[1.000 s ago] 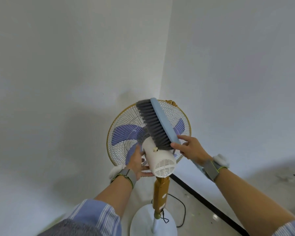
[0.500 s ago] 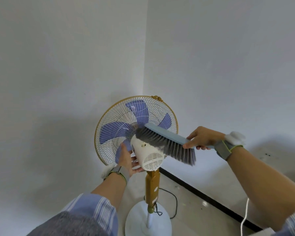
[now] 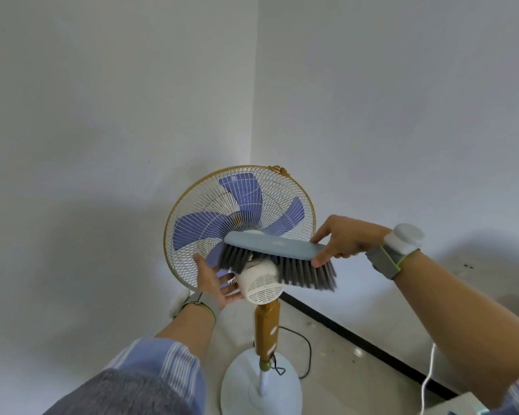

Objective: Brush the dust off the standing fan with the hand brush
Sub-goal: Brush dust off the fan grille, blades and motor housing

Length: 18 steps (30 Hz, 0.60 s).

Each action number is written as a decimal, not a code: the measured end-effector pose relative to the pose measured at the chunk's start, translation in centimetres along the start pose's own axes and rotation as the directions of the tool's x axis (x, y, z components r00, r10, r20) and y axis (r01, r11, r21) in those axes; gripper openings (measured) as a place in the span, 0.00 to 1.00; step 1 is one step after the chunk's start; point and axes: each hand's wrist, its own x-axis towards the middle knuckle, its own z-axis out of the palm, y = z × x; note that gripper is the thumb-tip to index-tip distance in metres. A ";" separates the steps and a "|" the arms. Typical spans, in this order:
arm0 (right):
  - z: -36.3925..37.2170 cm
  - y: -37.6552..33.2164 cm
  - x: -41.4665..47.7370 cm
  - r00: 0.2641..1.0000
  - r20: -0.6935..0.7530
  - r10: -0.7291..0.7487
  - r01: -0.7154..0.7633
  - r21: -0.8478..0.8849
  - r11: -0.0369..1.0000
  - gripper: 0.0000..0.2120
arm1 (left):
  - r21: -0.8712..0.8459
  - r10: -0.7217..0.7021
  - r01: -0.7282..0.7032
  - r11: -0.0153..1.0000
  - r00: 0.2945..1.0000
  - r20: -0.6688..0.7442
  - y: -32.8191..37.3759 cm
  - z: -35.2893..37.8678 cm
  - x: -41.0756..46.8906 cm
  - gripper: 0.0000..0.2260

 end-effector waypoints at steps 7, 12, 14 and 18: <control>-1.2 -4.2 -1.0 0.989 0.137 -0.060 0.078 -0.135 0.988 0.27 | -0.155 -0.057 0.083 0.984 0.985 0.162 0.1 -1.2 -0.3 0.41; -1.3 -5.8 -0.6 0.982 -0.102 -0.161 0.056 -0.651 0.757 0.21 | -0.120 -0.041 0.059 0.991 0.988 0.147 -0.2 -0.3 -1.0 0.38; -0.7 -5.6 0.3 0.927 -0.265 -0.266 -0.013 -0.729 0.684 0.21 | -0.101 -0.052 0.062 0.993 0.993 0.102 0.0 0.2 -0.8 0.35; -0.5 -4.9 0.9 0.831 -0.482 -0.279 -0.117 -0.641 0.759 0.21 | -0.007 -0.031 0.032 0.999 0.997 0.076 0.7 1.3 -1.0 0.29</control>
